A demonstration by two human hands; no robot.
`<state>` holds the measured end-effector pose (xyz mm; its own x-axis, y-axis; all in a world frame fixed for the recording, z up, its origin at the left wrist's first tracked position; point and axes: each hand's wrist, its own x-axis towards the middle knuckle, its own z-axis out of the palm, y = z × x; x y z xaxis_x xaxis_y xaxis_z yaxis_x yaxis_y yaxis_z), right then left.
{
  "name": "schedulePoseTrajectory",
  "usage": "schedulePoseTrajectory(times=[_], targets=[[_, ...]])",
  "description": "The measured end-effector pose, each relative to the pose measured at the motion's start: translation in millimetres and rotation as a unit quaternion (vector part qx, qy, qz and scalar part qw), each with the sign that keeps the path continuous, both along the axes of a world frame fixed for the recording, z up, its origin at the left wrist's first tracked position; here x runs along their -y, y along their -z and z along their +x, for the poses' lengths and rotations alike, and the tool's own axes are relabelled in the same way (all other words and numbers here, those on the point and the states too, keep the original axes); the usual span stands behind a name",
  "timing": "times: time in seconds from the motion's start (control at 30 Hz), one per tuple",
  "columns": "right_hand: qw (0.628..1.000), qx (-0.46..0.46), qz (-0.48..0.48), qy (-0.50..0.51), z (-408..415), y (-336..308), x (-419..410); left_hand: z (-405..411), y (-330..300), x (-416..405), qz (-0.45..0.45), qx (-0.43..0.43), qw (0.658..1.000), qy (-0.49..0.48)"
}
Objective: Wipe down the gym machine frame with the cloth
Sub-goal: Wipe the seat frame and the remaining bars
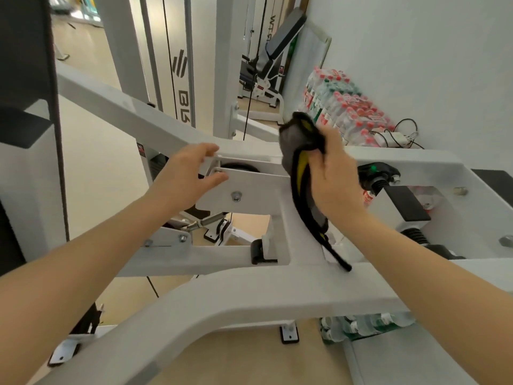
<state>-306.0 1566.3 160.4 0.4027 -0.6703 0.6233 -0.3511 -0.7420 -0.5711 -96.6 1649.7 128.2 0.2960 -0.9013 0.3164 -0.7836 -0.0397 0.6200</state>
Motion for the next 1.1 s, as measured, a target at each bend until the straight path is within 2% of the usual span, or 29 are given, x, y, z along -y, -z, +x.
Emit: schedulePoseTrajectory(times=[0.07,0.13,0.17,0.27,0.4,0.53,0.73,0.87,1.0,1.1], targets=[[0.978,-0.156,-0.079,-0.110,15.8,3.9,-1.8,6.6,0.3,-3.5,0.034,-0.058,0.998,0.019],[0.888,-0.363,-0.210,-0.188,22.5,14.1,9.6,13.6,1.2,-7.7,0.043,-0.095,0.993,0.049],[0.838,-0.430,-0.269,-0.201,22.9,16.7,18.5,16.5,2.4,-10.4,0.046,-0.112,0.991,0.064],[0.752,-0.495,-0.385,-0.204,23.2,14.7,39.9,21.9,10.2,-16.8,0.069,-0.164,0.980,0.090],[0.686,-0.518,-0.465,-0.212,44.1,9.6,43.8,22.4,14.0,-17.4,0.082,-0.281,0.950,0.109],[0.690,-0.505,-0.472,-0.214,55.6,11.2,39.8,22.5,11.9,-15.6,0.081,-0.343,0.930,0.107],[0.694,-0.519,-0.452,-0.210,8.7,0.9,66.9,22.8,17.7,-17.5,0.080,-0.311,0.938,0.128],[0.687,-0.501,-0.473,-0.232,30.0,2.2,59.4,20.3,16.9,-17.3,0.084,-0.312,0.937,0.129],[0.720,-0.469,-0.459,-0.226,54.5,10.1,42.9,17.9,14.7,-16.1,0.080,-0.326,0.936,0.102],[0.731,-0.477,-0.437,-0.216,39.0,9.7,47.0,16.0,14.1,-18.2,0.076,-0.315,0.939,0.115]])
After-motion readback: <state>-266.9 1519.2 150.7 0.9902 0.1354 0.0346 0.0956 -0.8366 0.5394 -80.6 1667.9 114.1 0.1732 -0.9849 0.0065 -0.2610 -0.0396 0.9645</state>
